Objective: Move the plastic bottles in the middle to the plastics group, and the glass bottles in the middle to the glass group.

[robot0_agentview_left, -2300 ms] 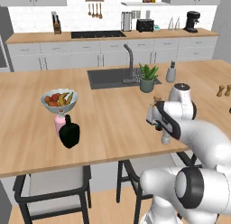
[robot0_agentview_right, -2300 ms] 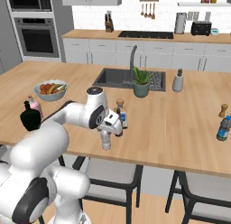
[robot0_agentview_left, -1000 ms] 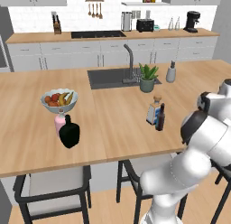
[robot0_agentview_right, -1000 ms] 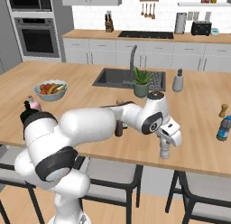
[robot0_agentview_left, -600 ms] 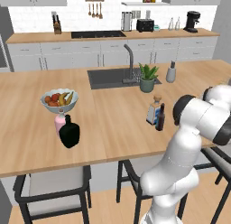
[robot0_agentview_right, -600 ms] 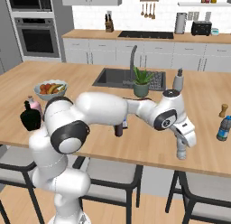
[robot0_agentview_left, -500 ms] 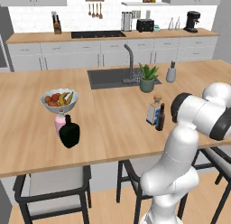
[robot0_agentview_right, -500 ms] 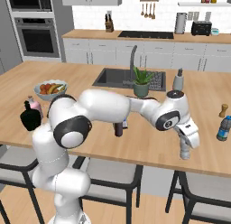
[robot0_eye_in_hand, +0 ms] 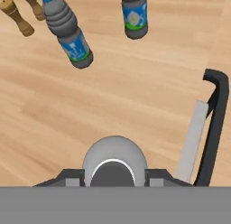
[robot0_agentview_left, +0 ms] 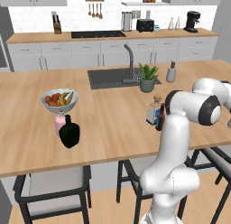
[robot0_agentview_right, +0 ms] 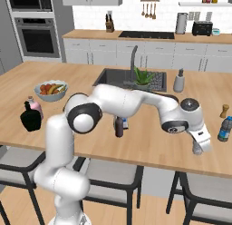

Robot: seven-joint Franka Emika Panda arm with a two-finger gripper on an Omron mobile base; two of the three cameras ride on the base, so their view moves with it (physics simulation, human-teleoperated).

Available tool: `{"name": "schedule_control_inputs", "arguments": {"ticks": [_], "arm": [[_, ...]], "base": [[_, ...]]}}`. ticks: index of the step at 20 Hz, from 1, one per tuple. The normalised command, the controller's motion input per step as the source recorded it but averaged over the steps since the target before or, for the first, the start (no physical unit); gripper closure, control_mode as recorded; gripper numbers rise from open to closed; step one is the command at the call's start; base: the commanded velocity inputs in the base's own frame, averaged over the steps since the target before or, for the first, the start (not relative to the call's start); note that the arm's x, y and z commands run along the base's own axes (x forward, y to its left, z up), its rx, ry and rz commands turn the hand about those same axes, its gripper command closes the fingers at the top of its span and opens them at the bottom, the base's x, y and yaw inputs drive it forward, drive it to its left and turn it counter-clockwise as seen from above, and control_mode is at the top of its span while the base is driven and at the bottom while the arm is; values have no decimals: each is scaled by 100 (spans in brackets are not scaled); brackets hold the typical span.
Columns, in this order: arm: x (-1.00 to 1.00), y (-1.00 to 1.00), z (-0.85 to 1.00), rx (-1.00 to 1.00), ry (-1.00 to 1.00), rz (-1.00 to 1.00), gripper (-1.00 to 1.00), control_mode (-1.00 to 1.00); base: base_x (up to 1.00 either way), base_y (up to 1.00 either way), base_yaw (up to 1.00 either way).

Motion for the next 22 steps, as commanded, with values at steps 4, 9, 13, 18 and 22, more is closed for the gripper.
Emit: {"name": "schedule_control_inputs", "arguments": {"ticks": [4, 9, 13, 18, 22], "arm": [[43, -30, 0, 0, 0, -14, 100, -100], [54, -13, -8, 0, 4, -9, 100, -100], [35, -8, -37, 0, 6, -4, 100, -100], [25, -21, -51, 0, 13, 0, 100, -100], [7, -24, -47, 0, 5, 0, 100, -100]], "base": [[0, 0, 0], [0, 0, 0], [0, 0, 0], [0, 0, 0], [0, 0, 0]]}}
